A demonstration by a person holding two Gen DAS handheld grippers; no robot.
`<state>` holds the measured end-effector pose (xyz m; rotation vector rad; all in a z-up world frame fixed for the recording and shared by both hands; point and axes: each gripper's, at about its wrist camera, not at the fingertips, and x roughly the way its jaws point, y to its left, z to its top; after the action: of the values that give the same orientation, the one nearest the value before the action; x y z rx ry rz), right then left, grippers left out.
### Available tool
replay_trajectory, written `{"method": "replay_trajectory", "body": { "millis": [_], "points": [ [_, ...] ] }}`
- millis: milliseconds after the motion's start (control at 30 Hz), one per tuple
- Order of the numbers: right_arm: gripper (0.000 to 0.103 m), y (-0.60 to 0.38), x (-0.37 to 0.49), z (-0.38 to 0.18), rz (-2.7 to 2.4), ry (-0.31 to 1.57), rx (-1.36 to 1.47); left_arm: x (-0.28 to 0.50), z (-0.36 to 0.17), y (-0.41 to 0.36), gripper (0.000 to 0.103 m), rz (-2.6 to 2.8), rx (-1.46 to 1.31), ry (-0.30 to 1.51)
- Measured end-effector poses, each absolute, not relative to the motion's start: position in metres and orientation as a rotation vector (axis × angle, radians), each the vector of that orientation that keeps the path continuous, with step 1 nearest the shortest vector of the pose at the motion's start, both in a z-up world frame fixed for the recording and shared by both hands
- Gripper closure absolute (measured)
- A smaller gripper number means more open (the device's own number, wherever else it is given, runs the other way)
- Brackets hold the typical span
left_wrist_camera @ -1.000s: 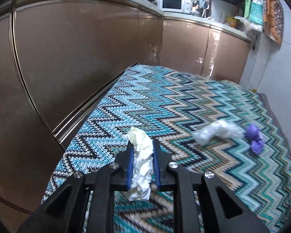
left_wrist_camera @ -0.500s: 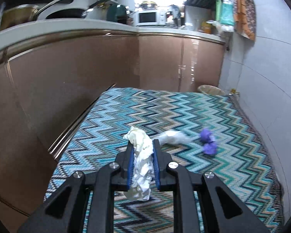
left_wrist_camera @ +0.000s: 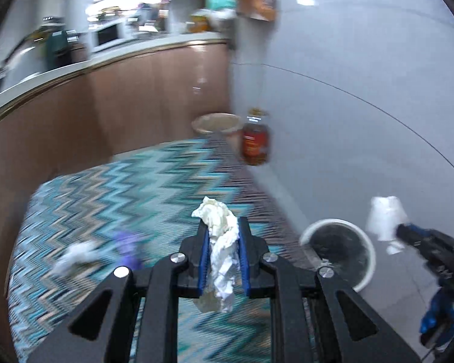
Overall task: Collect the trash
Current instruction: 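Carry both white tissues toward the white bin, then open both tools over the white bin to drop the tissues, then move both tools back from the bin to the cloth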
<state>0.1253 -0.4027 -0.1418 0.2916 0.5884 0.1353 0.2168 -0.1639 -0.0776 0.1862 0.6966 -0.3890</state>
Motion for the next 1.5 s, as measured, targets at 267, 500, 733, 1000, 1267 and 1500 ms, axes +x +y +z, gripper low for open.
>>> {"method": "replay_trajectory", "body": {
  "millis": [267,500,733,1000,1267,1500],
  "points": [
    [0.090,-0.468,0.129,-0.193,0.009,0.693,0.378,0.233,-0.117,-0.299,0.087,-0.620,0.312,0.787],
    [0.088,-0.501,0.140,-0.233,-0.066,0.784,0.424,0.248,-0.166,-0.366,0.086,-0.702,0.366,0.892],
    [0.085,-0.516,0.146,-0.253,-0.126,0.838,0.452,0.255,-0.194,-0.406,0.080,-0.767,0.376,0.961],
    [0.063,-0.523,0.143,-0.257,-0.165,0.854,0.465,0.257,-0.199,-0.406,0.072,-0.777,0.353,0.970],
    [0.053,-0.514,0.142,-0.241,-0.171,0.831,0.450,0.258,-0.190,-0.391,0.068,-0.770,0.312,0.963],
    [0.051,-0.502,0.134,-0.221,-0.170,0.803,0.427,0.250,-0.171,-0.379,0.068,-0.779,0.288,0.929]
  ]
}}
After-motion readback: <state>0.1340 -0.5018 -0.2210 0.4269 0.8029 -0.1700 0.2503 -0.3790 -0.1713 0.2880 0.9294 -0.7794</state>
